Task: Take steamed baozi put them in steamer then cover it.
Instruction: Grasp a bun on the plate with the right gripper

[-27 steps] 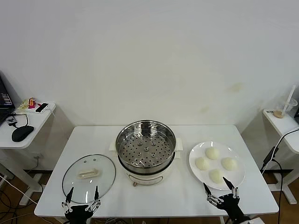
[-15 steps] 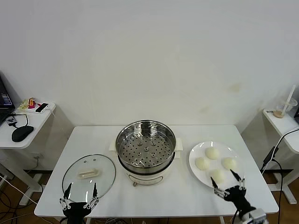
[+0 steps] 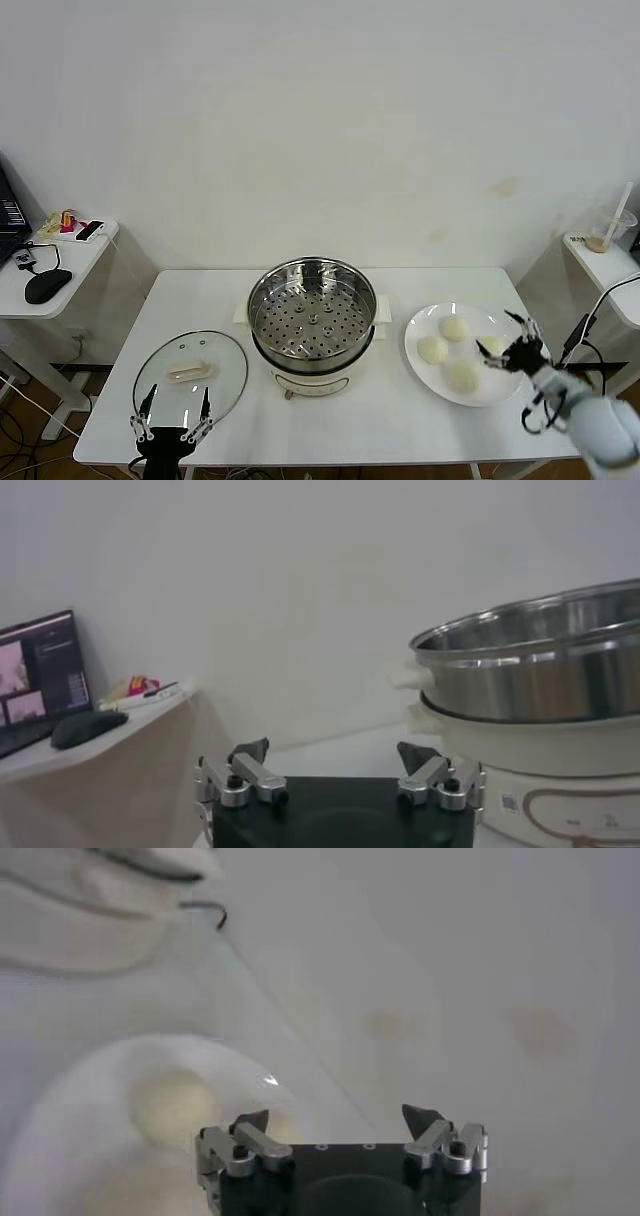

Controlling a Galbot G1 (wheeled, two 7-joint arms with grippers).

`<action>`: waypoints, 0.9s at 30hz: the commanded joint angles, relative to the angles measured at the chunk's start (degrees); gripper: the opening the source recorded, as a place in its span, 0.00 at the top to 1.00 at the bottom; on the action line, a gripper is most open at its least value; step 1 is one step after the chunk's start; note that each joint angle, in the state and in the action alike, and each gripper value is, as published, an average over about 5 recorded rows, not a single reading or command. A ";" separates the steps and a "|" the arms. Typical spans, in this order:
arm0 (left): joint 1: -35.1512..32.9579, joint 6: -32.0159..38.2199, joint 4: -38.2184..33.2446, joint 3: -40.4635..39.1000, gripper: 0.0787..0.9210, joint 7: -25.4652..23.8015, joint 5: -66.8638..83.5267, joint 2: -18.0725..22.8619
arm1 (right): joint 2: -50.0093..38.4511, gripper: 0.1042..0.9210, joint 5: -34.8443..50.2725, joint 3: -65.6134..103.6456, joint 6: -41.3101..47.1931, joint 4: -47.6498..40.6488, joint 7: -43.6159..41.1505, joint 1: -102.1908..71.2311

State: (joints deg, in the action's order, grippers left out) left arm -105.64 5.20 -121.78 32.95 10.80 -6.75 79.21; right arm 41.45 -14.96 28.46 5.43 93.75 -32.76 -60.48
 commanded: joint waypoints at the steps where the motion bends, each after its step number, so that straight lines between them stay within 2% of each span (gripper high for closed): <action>1: 0.39 0.18 0.37 0.26 0.12 -0.99 -1.17 -0.05 | -10.53 0.12 -2.64 -25.90 -1.05 -15.01 -18.03 30.47; 6: 0.96 0.03 0.75 0.99 0.12 -1.02 -1.16 -0.09 | -6.93 0.12 -1.78 -44.05 -4.14 -23.94 -26.92 45.18; 12: 1.52 -0.13 1.01 2.01 0.12 -1.11 -0.96 -0.07 | -1.62 0.12 0.00 -53.22 -5.24 -30.49 -34.56 53.03; 19: 2.39 -0.37 1.64 3.12 0.12 -1.12 -0.38 0.02 | 4.47 0.12 -3.63 -55.75 -5.33 -37.77 -32.54 54.35; 27: 3.20 -1.17 1.49 4.11 0.12 -1.36 0.46 -0.12 | 8.08 0.12 -8.41 -54.46 -5.48 -41.65 -30.62 52.71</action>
State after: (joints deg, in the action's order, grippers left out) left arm -102.41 4.06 -120.31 36.93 9.46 -6.25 79.03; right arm 45.62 -19.88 -20.24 0.52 59.27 -61.06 -12.97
